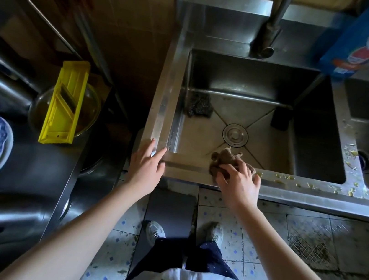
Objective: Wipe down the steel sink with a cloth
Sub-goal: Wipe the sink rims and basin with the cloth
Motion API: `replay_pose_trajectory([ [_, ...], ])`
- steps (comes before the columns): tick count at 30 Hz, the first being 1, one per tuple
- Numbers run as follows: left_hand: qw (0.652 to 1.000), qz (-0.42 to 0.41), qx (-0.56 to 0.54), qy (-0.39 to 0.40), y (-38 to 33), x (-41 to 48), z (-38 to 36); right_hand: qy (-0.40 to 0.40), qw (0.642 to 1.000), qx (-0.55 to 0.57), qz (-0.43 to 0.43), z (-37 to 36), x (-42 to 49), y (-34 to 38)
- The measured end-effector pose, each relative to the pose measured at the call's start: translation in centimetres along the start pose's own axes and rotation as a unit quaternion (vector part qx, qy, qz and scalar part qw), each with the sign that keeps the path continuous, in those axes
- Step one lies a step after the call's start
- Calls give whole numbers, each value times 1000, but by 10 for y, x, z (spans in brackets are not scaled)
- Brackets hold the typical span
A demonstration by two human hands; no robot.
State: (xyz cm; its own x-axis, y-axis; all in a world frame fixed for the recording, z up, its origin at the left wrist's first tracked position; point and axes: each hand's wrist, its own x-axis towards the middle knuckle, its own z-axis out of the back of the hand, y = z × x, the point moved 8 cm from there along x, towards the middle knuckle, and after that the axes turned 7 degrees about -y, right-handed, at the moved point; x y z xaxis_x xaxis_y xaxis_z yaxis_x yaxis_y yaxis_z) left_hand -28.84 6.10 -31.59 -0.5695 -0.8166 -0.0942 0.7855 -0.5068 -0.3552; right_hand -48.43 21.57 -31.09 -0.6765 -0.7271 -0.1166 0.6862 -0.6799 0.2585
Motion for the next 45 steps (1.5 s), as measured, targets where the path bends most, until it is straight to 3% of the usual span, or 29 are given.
replay_pose_trajectory([
  [13, 999, -3, 47, -7, 10, -6, 7, 26, 989, 13, 142, -30, -3, 102],
  [17, 999, 7, 49, 9, -4, -6, 1, 6, 993, 4, 118, -23, -3, 80],
  [20, 999, 17, -8, 32, -21, -6, -8, -6, 996, 0, 87, -12, -2, 43],
  [35, 997, -50, 23, 53, -117, -3, -50, -44, 998, -22, -35, 40, -3, -137],
  [39, 997, -59, 27, 39, -130, -2, -52, -52, 998, 16, -27, 36, -5, -124],
  [45, 997, -63, 34, 33, -142, -2, -57, -18, 998, 30, 56, 18, -3, -71],
])
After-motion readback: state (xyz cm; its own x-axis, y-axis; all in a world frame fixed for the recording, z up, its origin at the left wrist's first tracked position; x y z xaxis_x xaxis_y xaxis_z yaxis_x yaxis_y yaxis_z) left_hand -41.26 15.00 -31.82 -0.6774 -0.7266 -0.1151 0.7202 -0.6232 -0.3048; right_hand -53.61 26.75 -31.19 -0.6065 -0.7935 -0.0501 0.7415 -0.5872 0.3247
